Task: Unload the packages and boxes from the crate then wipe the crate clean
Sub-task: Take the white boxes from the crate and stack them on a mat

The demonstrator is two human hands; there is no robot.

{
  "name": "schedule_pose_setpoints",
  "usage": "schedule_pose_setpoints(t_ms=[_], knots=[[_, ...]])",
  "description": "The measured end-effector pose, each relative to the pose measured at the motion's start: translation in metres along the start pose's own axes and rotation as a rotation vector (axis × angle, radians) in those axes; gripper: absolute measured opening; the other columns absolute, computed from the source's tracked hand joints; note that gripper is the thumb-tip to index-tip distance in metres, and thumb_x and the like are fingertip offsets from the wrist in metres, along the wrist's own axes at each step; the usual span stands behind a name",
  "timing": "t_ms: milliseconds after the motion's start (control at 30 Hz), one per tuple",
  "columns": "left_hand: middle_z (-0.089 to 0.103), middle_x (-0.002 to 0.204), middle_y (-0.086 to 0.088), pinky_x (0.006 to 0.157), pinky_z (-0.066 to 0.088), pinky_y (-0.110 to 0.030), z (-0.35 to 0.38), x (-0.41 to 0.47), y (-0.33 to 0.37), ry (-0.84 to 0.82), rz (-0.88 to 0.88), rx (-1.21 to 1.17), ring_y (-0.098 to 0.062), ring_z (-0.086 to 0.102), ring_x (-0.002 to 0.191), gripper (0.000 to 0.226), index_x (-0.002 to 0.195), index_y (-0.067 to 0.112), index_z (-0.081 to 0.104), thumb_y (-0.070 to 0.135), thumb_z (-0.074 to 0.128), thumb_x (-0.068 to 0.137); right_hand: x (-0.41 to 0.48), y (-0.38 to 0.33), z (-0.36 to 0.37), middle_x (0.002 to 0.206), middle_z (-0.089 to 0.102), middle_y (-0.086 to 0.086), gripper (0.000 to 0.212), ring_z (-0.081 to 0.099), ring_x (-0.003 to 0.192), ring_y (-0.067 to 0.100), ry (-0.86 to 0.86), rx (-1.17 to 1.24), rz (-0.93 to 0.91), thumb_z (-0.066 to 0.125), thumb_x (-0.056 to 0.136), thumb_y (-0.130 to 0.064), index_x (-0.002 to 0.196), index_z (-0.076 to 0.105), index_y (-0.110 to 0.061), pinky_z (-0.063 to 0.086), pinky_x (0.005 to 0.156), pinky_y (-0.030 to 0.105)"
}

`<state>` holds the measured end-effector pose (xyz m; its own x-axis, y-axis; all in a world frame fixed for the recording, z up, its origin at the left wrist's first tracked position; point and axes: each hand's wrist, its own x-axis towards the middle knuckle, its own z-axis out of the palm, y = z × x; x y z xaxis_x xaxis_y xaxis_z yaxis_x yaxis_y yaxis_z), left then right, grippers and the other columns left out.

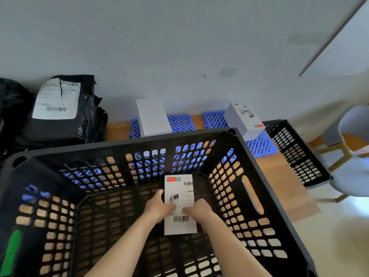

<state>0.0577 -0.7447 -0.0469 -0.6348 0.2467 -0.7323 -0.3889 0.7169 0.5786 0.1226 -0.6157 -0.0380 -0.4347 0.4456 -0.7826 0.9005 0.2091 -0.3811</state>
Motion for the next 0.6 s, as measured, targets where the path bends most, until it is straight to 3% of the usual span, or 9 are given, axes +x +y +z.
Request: schedule_pose_setpoints(t_ms=[200, 367, 533, 600], knots=[[0.054, 0.131, -0.006, 0.082, 0.056, -0.046, -0.023, -0.028, 0.007, -0.030, 0.009, -0.045, -0.027, 0.059, 0.115, 0.092, 0.145, 0.029, 0.018, 0.006, 0.076, 0.078, -0.027, -0.013, -0.015, 0.129, 0.054, 0.008, 0.058, 0.054, 0.118, 0.024, -0.042, -0.003, -0.084, 0.070, 0.085, -0.019, 0.129, 0.035, -0.011, 0.049, 0.089, 0.038], [0.053, 0.132, -0.006, 0.095, 0.050, -0.054, -0.039, -0.069, 0.020, 0.028, 0.080, -0.029, -0.029, 0.054, 0.119, 0.101, 0.145, 0.032, 0.017, 0.010, 0.083, 0.071, -0.061, -0.016, -0.038, 0.127, 0.056, 0.006, 0.051, 0.057, 0.114, 0.024, -0.103, 0.014, -0.223, 0.068, 0.085, -0.025, 0.124, 0.035, -0.016, 0.048, 0.078, 0.042], [0.060, 0.120, -0.004, 0.094, 0.050, -0.051, -0.041, -0.131, 0.039, 0.100, 0.243, -0.083, -0.022, 0.059, 0.109, 0.089, 0.137, 0.033, 0.025, 0.015, 0.084, 0.072, -0.108, -0.001, -0.075, 0.122, 0.058, 0.003, 0.042, 0.058, 0.085, 0.009, -0.122, 0.175, -0.439, 0.064, 0.090, -0.024, 0.122, 0.038, -0.020, 0.046, 0.058, 0.022], [0.065, 0.112, -0.005, 0.088, 0.055, -0.048, -0.033, -0.157, 0.051, 0.136, 0.322, -0.165, -0.021, 0.065, 0.102, 0.085, 0.134, 0.035, 0.029, 0.016, 0.084, 0.072, -0.127, 0.009, -0.091, 0.119, 0.061, 0.003, 0.039, 0.063, 0.089, 0.012, -0.076, 0.257, -0.543, 0.063, 0.090, -0.027, 0.121, 0.040, -0.021, 0.056, 0.068, 0.031]])
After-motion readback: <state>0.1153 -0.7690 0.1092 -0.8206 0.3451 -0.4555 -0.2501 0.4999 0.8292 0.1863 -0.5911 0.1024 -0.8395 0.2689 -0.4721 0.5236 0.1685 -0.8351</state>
